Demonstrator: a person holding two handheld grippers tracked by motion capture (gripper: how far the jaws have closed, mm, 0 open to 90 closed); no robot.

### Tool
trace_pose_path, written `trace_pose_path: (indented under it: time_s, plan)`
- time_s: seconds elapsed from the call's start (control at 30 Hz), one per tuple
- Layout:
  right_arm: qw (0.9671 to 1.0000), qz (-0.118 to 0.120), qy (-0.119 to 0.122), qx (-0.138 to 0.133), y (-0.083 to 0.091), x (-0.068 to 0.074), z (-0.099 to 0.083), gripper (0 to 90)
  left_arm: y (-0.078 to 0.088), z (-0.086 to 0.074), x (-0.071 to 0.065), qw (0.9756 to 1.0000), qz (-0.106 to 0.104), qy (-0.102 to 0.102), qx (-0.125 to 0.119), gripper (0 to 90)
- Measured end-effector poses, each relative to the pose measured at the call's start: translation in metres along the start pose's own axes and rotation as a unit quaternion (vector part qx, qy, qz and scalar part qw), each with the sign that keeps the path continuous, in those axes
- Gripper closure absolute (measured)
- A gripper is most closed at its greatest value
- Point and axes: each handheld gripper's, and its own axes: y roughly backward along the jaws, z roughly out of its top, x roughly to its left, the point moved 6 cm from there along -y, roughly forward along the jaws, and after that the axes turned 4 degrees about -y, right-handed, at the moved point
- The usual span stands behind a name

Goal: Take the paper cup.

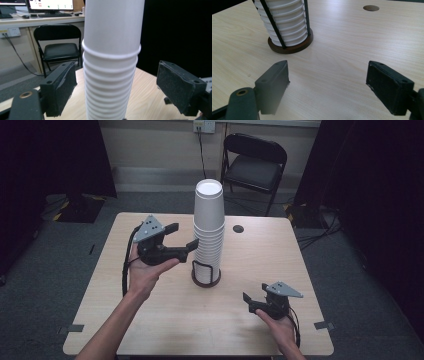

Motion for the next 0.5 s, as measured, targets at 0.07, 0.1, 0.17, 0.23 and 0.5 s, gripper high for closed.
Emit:
trace_pose_path:
  time_s: [0.07,0.1,0.17,0.23,0.5]
  plan:
    - [1.0000,0.002,-0.001,0.001,0.000,0.000,0.000,18.3,-0.005,0.010,0.000,1.0000,0.001,0.001,-0.005,16.1]
    - [1.0000,0.002,0.000,0.000,0.000,-0.001,0.000,18.3,-0.007,0.012,0.001,1.0000,0.001,0.003,-0.006,16.1]
    - [1.0000,0.002,-0.001,-0.001,0.001,-0.001,0.000,18.3,-0.010,0.017,0.002,0.9999,-0.003,0.008,-0.006,16.0]
    - [1.0000,0.001,0.001,-0.001,0.002,-0.001,-0.001,18.1,-0.013,0.023,0.003,0.9999,-0.001,0.008,-0.010,16.0]
    - [1.0000,0.003,0.001,-0.004,0.003,0.000,0.000,17.8,-0.022,0.040,0.005,0.9999,-0.005,0.005,-0.011,15.7]
